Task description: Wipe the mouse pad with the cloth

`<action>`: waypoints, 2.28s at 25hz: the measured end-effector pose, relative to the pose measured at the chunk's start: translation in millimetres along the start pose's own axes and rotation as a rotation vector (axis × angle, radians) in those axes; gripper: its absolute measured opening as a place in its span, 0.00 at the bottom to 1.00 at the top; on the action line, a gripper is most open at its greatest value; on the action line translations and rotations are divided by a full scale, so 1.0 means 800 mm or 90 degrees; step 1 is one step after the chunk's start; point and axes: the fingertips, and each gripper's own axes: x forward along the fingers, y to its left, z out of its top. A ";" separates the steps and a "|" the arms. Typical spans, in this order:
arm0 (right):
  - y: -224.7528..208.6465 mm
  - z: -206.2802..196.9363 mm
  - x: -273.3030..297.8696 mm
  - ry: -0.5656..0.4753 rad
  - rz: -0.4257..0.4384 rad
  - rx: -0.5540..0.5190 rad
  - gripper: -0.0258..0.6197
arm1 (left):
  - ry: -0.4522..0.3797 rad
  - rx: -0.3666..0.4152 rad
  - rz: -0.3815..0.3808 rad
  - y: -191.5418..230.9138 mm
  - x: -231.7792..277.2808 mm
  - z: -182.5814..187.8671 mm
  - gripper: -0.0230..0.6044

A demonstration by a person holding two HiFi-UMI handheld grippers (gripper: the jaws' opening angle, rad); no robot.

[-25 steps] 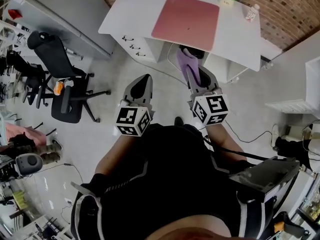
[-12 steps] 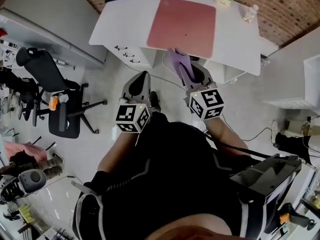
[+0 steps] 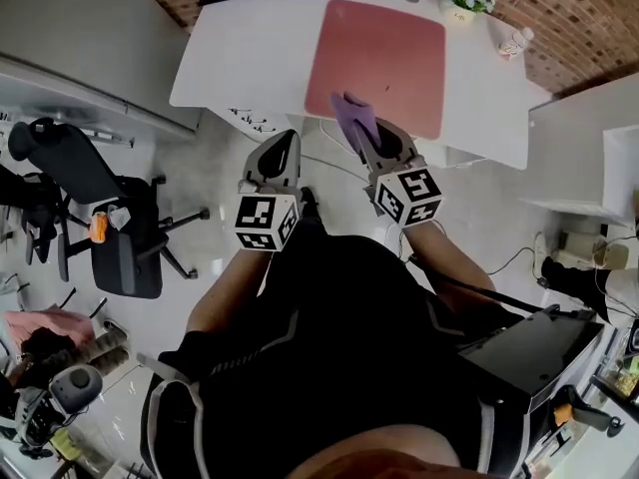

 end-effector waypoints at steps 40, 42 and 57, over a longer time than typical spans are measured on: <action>-0.084 -0.228 0.293 0.252 -0.069 0.108 0.13 | 0.201 -0.142 0.073 0.214 0.156 -0.148 0.04; -0.092 -0.232 0.288 0.257 -0.081 0.103 0.13 | 0.206 -0.171 0.080 0.213 0.160 -0.151 0.04; -0.171 -0.242 0.232 0.264 -0.163 0.122 0.13 | 0.237 -0.154 -0.014 0.135 0.217 -0.155 0.04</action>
